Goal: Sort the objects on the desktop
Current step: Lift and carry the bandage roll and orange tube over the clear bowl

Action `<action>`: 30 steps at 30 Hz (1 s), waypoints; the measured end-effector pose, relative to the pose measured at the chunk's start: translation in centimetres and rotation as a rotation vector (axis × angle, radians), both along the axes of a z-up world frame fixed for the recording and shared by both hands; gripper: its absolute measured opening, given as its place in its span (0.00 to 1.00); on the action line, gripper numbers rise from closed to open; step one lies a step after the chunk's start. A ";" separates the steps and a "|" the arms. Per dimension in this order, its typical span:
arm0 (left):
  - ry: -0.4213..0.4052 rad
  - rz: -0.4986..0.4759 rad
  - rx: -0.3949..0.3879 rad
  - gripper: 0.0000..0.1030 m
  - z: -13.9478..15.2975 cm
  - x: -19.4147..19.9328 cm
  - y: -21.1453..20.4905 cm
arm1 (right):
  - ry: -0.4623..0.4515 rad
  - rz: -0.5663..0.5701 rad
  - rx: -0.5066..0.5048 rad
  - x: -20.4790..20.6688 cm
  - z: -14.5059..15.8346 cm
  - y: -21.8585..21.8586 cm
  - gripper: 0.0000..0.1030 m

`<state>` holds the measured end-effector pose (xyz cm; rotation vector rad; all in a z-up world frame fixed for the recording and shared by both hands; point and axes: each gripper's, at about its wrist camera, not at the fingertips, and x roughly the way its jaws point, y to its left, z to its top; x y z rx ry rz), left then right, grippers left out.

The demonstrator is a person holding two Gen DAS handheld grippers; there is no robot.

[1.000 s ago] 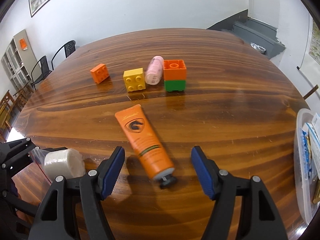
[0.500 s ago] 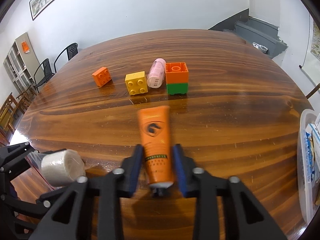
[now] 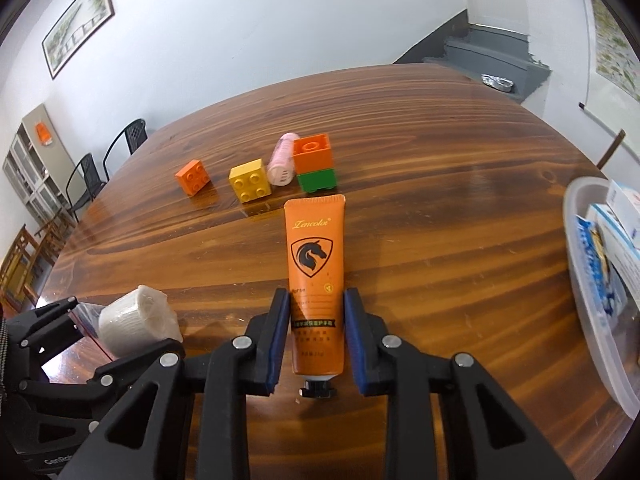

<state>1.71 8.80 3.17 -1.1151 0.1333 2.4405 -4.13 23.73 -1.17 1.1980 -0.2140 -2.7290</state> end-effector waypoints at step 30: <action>0.019 -0.078 0.007 0.48 0.9 -0.3 11.4 | 0.135 -0.181 -0.138 5.9 2.7 11.2 0.30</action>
